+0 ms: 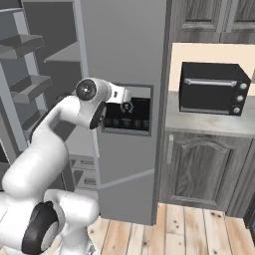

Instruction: There's a steak in the fridge that needs to be moved to the freezer for freezing. Pick up the steak from the fridge, place it on any shelf in the freezer, and close the fridge and freezer doors when done.

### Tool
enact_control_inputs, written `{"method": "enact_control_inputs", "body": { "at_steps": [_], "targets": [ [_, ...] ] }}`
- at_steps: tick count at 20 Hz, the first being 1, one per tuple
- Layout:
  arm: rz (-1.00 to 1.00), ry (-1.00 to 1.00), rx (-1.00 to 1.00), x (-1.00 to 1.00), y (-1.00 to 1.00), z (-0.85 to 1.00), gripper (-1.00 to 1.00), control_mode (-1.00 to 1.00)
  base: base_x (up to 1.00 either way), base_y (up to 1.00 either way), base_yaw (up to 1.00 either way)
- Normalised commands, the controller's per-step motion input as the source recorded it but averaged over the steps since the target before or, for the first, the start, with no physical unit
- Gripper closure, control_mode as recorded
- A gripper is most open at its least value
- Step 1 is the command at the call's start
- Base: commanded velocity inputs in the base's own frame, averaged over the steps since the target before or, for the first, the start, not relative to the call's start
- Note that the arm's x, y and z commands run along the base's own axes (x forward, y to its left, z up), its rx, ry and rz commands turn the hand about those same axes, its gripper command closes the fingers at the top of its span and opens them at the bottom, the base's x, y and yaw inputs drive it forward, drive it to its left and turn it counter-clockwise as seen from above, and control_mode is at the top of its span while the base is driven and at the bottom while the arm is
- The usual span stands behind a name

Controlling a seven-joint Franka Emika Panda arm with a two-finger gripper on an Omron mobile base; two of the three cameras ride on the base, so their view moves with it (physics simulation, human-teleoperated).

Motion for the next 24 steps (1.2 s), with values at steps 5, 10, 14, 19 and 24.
{"method": "enact_control_inputs", "body": {
  "at_steps": [5, 10, 14, 19, 24],
  "targets": [
    [-0.01, 0.20, 0.00, -1.00, 0.60, -0.07, -1.00, -1.00, 0.00, 0.00, 0.00],
    [0.00, 0.02, 0.00, -1.00, 0.71, -0.14, -1.00, -1.00, 0.00, 0.00, 0.00],
    [0.00, -0.01, 0.00, -1.00, 0.97, -0.01, -1.00, -1.00, 0.00, 0.00, 0.00],
    [0.00, -0.11, 0.00, -0.95, 1.00, 0.00, -1.00, -1.00, 0.00, 0.00, 0.00],
    [0.00, -0.13, -0.01, -0.50, 1.00, 0.00, -1.00, -1.00, 0.00, 0.00, 0.00]
  ]
}}
